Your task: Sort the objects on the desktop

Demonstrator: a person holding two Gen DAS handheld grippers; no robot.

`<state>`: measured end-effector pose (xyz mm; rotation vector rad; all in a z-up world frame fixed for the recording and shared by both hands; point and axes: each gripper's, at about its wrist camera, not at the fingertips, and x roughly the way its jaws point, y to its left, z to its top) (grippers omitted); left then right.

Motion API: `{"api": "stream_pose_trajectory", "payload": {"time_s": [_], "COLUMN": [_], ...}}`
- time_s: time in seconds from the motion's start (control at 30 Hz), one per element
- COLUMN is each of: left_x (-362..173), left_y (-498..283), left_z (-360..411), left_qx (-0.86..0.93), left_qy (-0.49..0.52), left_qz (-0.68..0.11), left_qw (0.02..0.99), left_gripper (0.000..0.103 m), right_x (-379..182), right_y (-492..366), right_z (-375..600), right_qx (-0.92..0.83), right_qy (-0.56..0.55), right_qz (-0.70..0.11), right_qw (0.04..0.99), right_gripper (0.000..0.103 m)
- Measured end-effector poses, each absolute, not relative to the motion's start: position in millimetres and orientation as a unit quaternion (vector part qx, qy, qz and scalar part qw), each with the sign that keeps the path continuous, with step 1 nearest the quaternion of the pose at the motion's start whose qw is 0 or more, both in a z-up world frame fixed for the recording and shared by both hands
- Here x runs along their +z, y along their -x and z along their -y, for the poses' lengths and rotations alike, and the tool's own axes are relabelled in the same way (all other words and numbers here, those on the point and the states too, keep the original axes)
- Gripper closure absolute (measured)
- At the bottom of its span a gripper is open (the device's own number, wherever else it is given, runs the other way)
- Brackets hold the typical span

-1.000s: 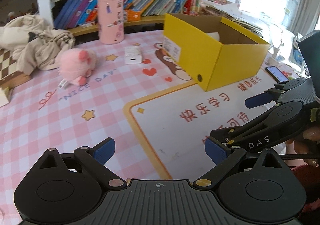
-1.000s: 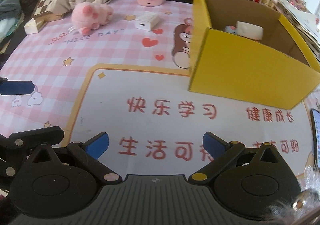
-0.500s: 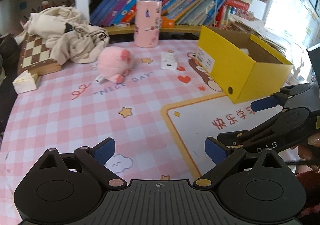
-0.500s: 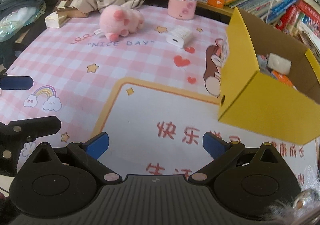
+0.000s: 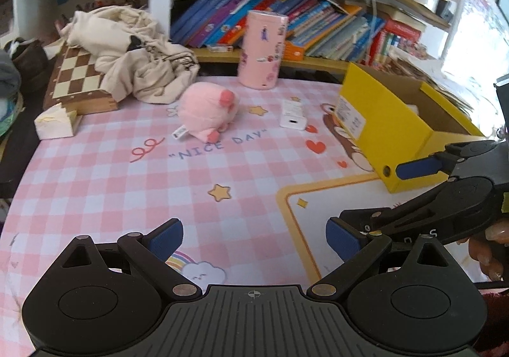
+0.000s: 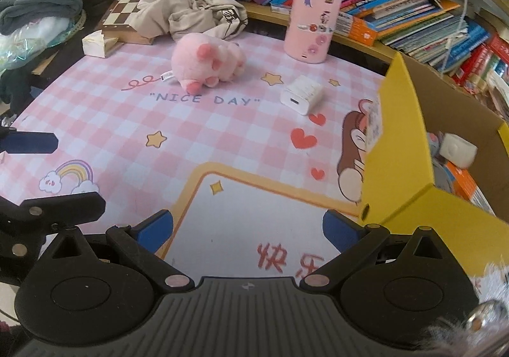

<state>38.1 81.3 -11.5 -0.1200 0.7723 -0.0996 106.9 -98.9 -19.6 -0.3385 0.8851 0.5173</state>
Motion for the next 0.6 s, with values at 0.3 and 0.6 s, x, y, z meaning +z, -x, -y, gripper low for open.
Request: {"api": "stream_pose_trajectory", "payload": {"time_s": [0.3, 0.6], "left_x": [-9, -16], "left_y": [-72, -131], "left_z": [-98, -99], "left_qx": [-0.024, -0.025], "left_qy": [0.061, 0.04], "left_qz": [-0.367, -0.364], "left_qw": [0.928, 0.93], "left_gripper": [0.005, 0.005], "right_x": [-24, -26], "right_y": [-154, -217], "right_z": [88, 77], "right_qx": [0.235, 0.208], "right_qy": [0.151, 0.11], "right_qz": [-0.41, -0.412], "right_qw": [0.868, 0.88], "right_gripper": [0.002, 0.002]}}
